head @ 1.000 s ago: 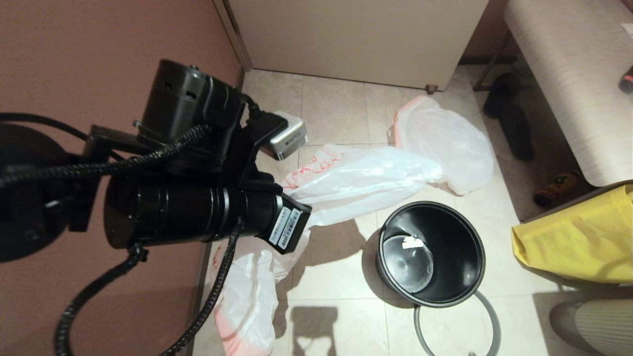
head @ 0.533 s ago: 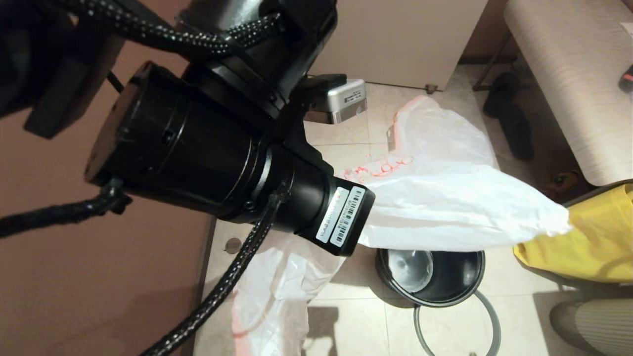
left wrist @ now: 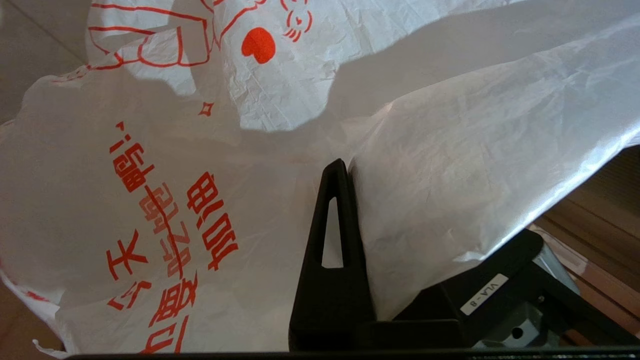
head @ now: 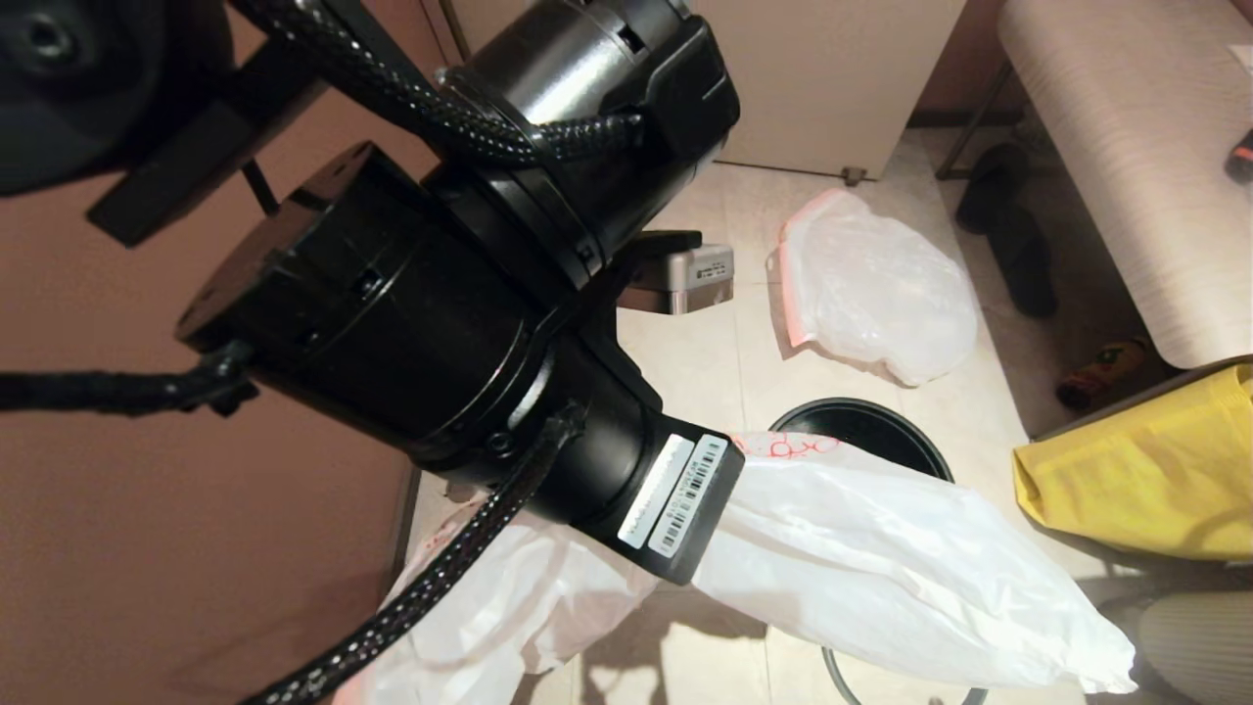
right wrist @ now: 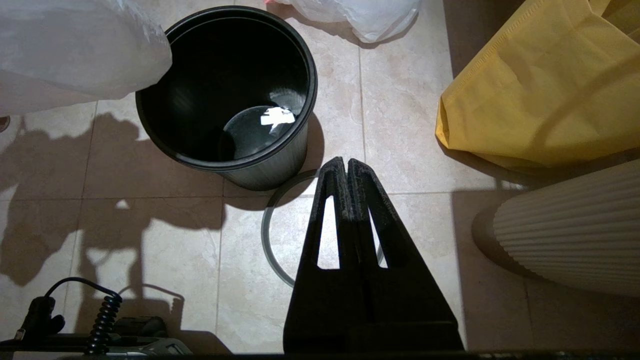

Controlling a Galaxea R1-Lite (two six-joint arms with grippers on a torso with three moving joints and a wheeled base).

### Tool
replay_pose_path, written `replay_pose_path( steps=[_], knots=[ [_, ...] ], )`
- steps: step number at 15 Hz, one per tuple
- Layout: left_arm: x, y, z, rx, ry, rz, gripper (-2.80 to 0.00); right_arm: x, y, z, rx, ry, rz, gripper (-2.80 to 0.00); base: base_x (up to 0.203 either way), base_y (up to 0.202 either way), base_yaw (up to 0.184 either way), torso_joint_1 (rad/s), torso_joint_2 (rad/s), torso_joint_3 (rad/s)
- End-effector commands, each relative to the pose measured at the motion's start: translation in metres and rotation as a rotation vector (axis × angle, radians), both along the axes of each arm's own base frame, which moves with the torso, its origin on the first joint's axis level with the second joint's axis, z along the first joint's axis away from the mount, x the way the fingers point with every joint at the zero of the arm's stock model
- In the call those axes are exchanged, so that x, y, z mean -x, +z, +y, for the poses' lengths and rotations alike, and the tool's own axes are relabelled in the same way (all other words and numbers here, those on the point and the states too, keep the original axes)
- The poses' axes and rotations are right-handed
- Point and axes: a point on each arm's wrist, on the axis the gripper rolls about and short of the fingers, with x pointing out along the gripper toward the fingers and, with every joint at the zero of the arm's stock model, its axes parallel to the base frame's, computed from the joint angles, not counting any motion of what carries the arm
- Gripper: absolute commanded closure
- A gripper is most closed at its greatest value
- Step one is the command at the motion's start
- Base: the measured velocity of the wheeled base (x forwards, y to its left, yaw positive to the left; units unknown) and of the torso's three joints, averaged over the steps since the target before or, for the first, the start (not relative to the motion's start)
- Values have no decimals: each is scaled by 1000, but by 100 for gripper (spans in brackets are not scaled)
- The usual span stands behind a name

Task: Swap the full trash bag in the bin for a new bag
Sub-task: Put the new garbage bag on the trash can

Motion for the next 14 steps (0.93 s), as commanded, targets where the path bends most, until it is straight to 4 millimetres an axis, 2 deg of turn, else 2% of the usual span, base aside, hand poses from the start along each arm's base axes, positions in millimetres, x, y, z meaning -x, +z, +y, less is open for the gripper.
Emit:
replay_pose_path(
  steps=[1, 4, 8, 11, 14],
  knots=[
    [-9, -14, -16, -14, -8, 20, 0, 0, 0, 0, 1, 0, 1, 0, 0, 0, 0, 0, 0, 0],
    [-20, -20, -41, 75, -31, -37, 0, 0, 0, 0, 0, 0, 1, 0, 0, 0, 0, 0, 0, 0],
    [-37, -54, -68, 15, -42, -18, 0, 0, 0, 0, 0, 0, 1, 0, 0, 0, 0, 0, 0, 0],
    [-69, -93, -95, 3, -30, -40, 0, 0, 0, 0, 1, 0, 1, 0, 0, 0, 0, 0, 0, 0],
    [-108, -128, -124, 91, 2, -167, 0, 0, 0, 0, 0, 0, 1, 0, 0, 0, 0, 0, 0, 0]
  ],
)
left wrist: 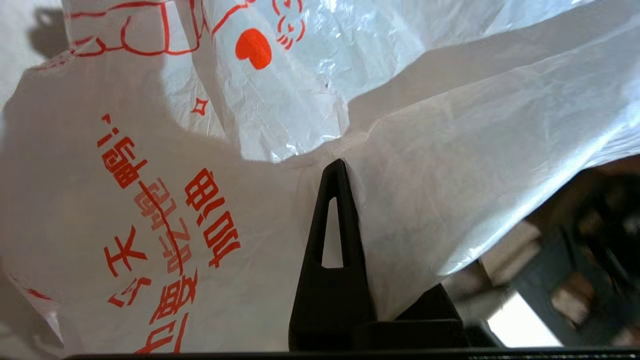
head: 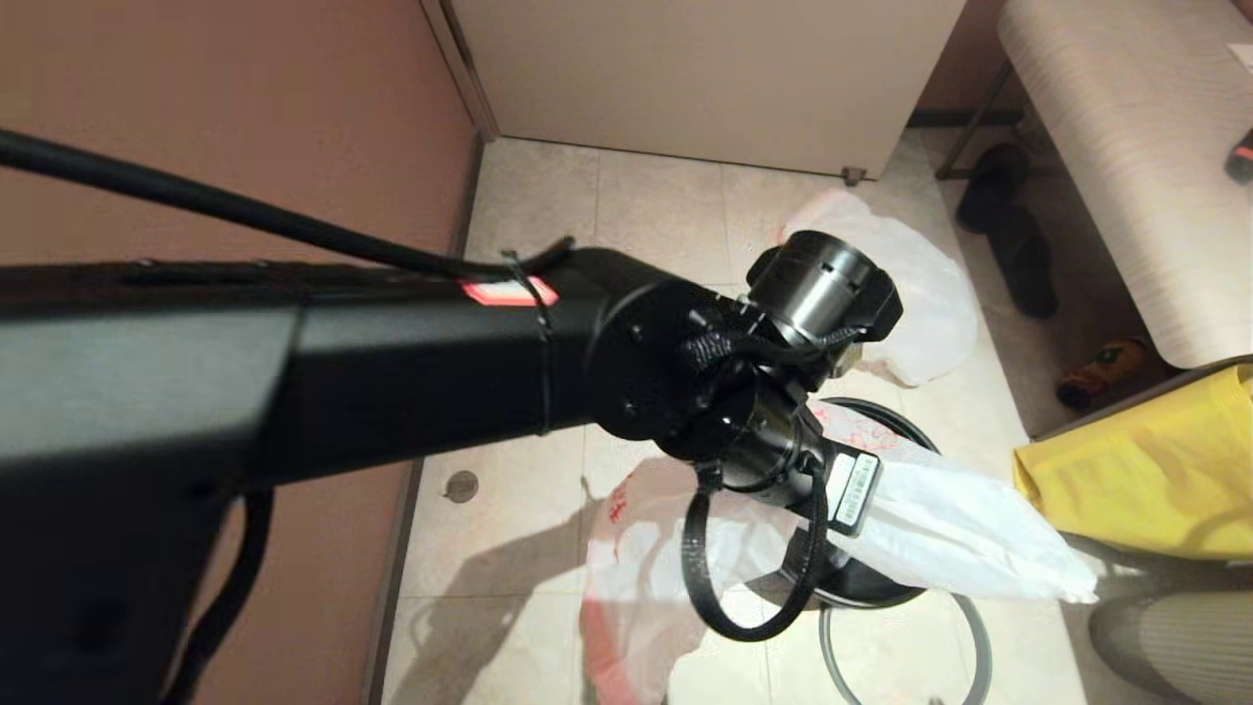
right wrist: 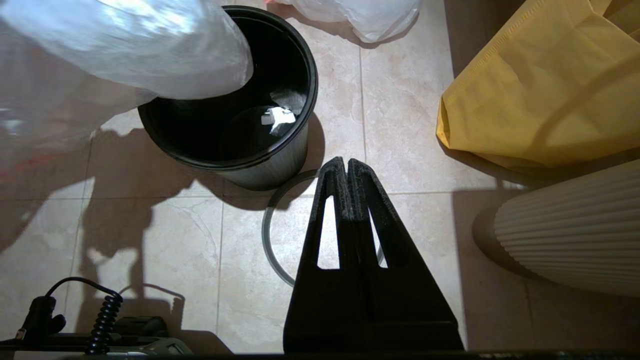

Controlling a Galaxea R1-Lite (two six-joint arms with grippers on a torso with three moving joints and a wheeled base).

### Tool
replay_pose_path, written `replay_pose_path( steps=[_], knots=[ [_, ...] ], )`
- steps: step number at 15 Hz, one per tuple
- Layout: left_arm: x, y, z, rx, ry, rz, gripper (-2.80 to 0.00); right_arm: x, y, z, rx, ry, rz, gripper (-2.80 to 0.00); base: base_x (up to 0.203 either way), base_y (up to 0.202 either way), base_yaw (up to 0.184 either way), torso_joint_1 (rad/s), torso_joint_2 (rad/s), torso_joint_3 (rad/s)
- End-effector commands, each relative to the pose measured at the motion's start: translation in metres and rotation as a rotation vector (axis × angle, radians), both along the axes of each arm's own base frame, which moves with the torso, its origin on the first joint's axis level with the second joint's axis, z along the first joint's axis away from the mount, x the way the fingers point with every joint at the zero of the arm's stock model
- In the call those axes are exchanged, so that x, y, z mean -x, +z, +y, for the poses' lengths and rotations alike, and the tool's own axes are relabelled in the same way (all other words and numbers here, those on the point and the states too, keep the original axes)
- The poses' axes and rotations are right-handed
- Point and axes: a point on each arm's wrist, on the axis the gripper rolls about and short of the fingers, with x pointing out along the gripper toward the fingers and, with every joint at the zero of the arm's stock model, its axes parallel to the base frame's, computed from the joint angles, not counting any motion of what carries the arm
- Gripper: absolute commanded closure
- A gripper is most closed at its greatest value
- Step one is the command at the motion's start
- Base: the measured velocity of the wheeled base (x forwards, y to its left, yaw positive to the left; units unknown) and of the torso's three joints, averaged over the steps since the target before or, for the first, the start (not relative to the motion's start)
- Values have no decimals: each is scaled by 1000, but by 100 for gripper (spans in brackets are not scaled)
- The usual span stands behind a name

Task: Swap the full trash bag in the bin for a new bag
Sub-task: Put the new garbage bag on the trash can

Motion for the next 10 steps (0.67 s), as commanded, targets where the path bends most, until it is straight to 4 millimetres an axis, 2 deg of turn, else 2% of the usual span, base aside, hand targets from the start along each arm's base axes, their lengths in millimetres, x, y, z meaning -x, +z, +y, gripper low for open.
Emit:
replay_pose_path(
  steps=[1, 5, 8, 10],
  knots=[
    [-30, -48, -26, 12, 11, -45, 0, 0, 0, 0, 0, 0, 1, 0, 0, 0, 0, 0, 0, 0],
    [-57, -106, -54, 35, -34, -140, 0, 0, 0, 0, 1, 0, 1, 0, 0, 0, 0, 0, 0, 0],
    [-76, -166, -74, 48, -86, -249, 0, 0, 0, 0, 0, 2, 1, 0, 0, 0, 0, 0, 0, 0],
    [-81, -196, -84, 55, -119, -323, 0, 0, 0, 0, 0, 0, 1, 0, 0, 0, 0, 0, 0, 0]
  ],
)
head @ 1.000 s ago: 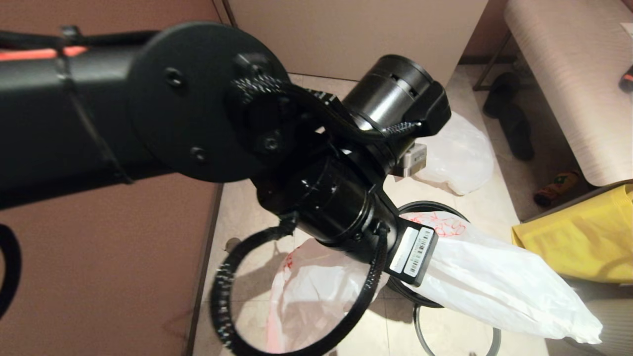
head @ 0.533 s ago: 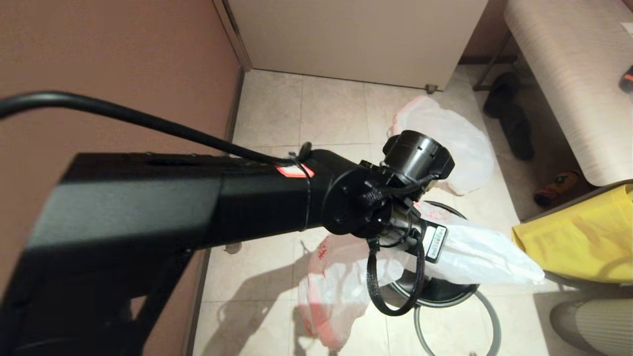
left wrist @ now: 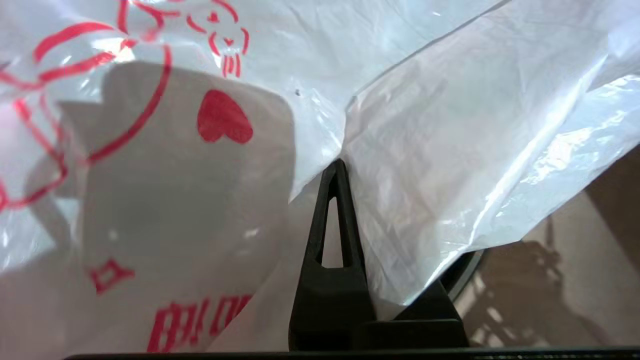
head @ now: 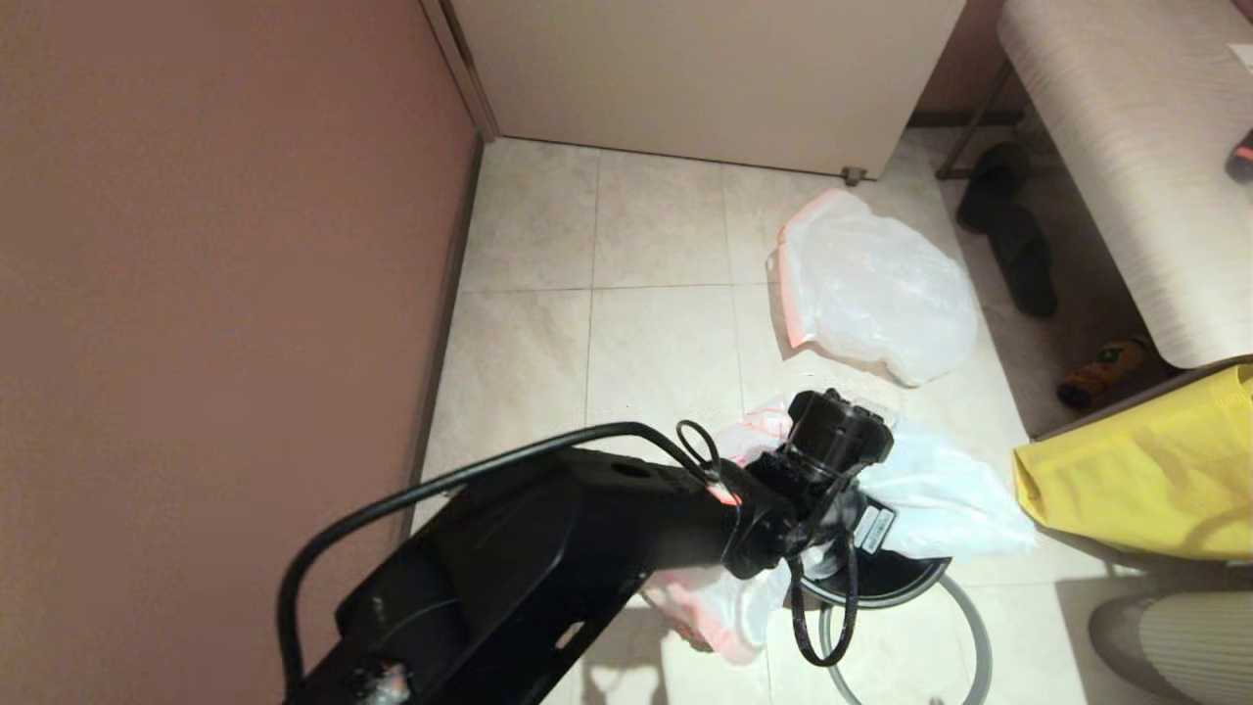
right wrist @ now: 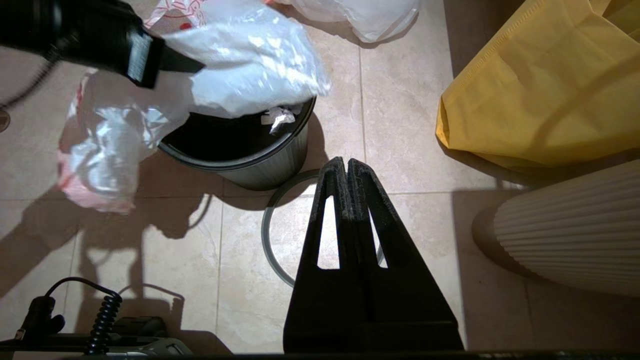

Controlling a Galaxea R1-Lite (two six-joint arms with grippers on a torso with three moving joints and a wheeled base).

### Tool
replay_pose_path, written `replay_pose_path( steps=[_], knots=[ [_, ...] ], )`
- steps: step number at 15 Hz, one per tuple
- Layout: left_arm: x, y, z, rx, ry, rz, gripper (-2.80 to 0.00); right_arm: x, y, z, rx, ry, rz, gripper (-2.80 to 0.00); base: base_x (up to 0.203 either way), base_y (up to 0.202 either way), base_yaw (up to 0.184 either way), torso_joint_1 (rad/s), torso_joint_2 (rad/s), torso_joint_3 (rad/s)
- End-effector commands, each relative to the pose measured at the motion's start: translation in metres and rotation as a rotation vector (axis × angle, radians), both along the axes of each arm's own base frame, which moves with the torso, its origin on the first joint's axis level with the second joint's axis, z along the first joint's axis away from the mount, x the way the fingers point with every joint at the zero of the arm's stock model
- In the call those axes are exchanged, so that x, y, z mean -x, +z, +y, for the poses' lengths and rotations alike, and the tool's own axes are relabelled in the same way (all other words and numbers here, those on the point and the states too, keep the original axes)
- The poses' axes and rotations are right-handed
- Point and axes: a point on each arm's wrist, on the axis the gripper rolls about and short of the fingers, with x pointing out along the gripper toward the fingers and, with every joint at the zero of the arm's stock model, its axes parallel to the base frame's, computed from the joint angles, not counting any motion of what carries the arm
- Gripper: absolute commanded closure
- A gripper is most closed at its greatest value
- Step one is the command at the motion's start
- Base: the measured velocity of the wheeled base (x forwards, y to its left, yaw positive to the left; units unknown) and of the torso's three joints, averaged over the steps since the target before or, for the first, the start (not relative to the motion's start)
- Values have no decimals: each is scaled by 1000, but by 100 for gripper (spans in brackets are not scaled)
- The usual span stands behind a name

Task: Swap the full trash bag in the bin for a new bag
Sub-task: Put the new garbage bag on the trash can

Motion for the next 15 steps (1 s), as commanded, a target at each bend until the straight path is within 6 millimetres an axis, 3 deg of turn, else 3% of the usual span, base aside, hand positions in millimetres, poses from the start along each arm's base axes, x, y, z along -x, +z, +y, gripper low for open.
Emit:
replay_pose_path(
  steps=[1, 3, 6, 15],
  knots=[
    [-1, -64, -15, -47, -32, -47, 0, 0, 0, 0, 0, 0, 1, 0, 0, 0, 0, 0, 0, 0],
    [9, -86, -26, -72, -74, -109, 0, 0, 0, 0, 1, 0, 1, 0, 0, 0, 0, 0, 0, 0],
    [5, -123, -24, -199, -160, -190, 0, 0, 0, 0, 0, 0, 1, 0, 0, 0, 0, 0, 0, 0],
    [-71, -120, 39, -277, -58, -199, 0, 0, 0, 0, 0, 0, 1, 0, 0, 0, 0, 0, 0, 0]
  ],
)
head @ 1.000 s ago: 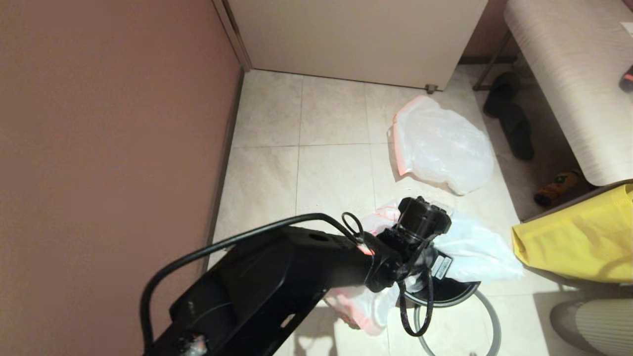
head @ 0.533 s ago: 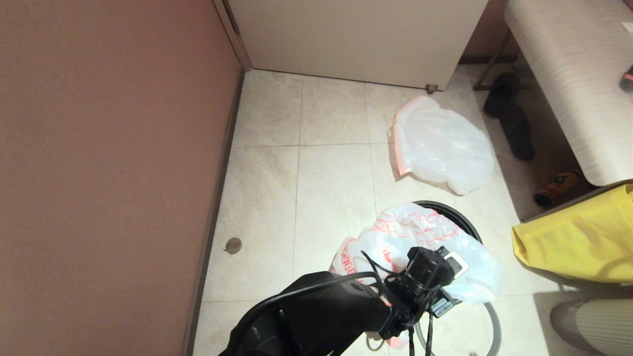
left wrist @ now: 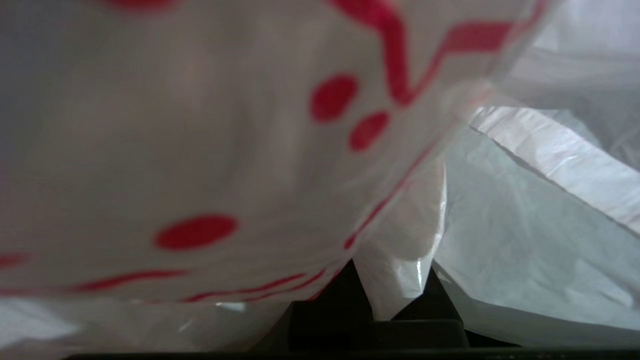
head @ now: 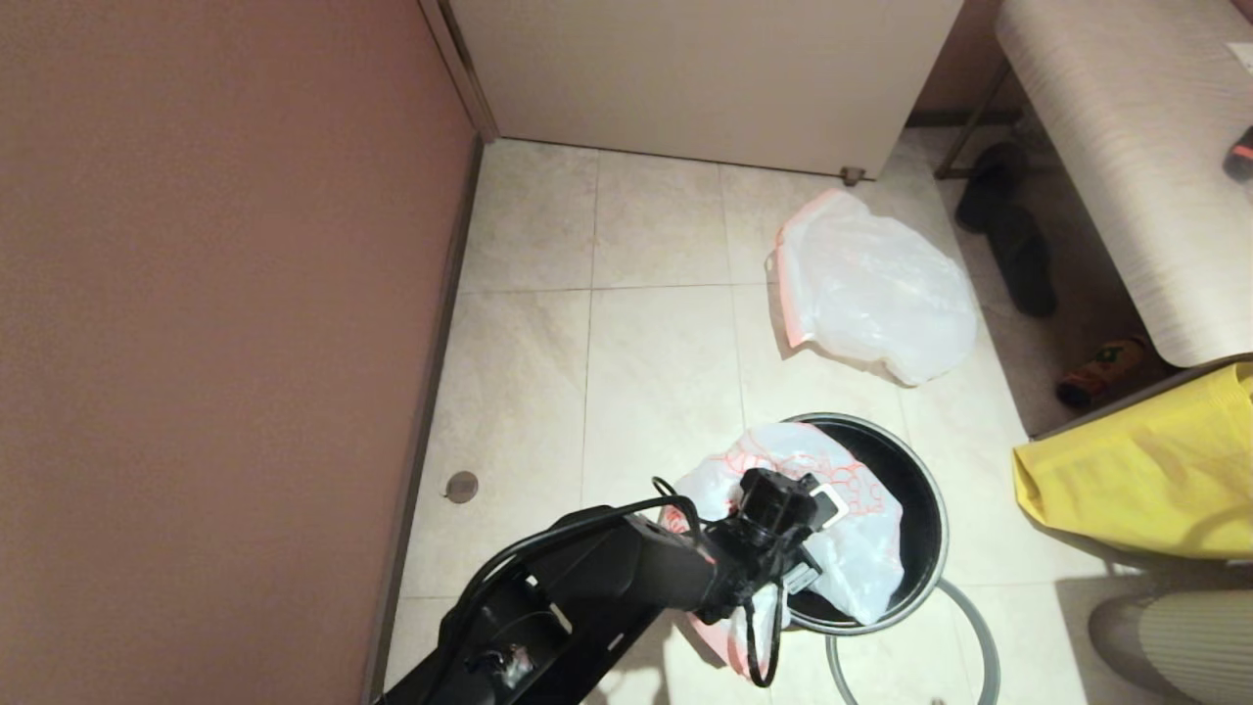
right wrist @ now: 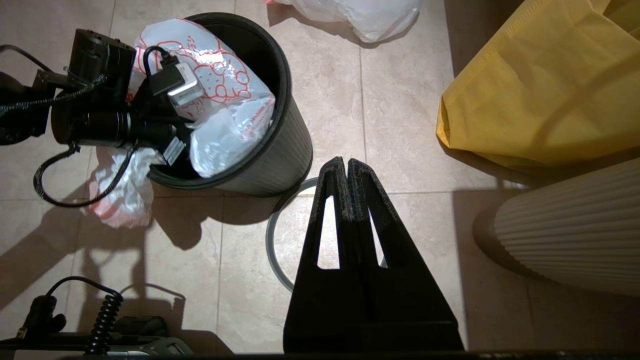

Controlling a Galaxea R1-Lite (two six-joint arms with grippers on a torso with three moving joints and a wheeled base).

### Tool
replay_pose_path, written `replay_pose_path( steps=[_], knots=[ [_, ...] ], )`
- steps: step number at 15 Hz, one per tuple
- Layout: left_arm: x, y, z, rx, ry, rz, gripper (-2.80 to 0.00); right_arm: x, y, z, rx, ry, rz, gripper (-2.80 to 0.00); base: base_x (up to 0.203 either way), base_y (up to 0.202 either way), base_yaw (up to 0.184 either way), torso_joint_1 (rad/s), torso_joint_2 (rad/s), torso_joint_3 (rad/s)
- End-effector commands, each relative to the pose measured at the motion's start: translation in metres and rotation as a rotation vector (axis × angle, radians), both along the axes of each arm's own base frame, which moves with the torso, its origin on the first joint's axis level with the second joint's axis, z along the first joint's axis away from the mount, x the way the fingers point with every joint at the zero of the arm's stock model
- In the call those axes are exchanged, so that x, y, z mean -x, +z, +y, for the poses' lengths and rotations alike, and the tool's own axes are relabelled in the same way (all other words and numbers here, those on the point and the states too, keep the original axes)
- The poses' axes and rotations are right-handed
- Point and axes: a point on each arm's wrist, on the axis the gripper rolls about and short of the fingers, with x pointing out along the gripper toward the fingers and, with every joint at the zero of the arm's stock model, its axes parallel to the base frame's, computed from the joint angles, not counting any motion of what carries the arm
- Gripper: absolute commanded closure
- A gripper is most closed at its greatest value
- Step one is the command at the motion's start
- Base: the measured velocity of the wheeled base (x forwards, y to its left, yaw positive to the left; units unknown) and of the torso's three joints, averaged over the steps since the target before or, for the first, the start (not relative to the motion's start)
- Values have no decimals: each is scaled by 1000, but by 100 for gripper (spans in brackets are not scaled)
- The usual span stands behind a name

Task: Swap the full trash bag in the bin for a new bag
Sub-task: Put the new garbage bag on the trash can

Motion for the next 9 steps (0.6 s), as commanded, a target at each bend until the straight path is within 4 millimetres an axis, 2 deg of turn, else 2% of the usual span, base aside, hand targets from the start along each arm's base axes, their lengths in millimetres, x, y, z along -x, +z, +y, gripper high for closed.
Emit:
replay_pose_path(
  steps=[1, 3, 5, 7, 9],
  knots=[
    [-17, 5, 16, 8, 25, 6, 0, 0, 0, 0, 0, 0, 0, 0, 0, 0, 0, 0, 0, 0],
    [-29, 19, 28, 15, 54, -6, 0, 0, 0, 0, 0, 0, 0, 0, 0, 0, 0, 0, 0, 0],
    [-36, 29, 45, -81, 61, 35, 0, 0, 0, 0, 1, 0, 0, 0, 0, 0, 0, 0, 0, 0],
    [-31, 31, 44, -122, 45, 54, 0, 0, 0, 0, 0, 0, 0, 0, 0, 0, 0, 0, 0, 0],
    [-17, 19, 35, -200, -15, 87, 0, 0, 0, 0, 0, 0, 0, 0, 0, 0, 0, 0, 0, 0]
  ],
)
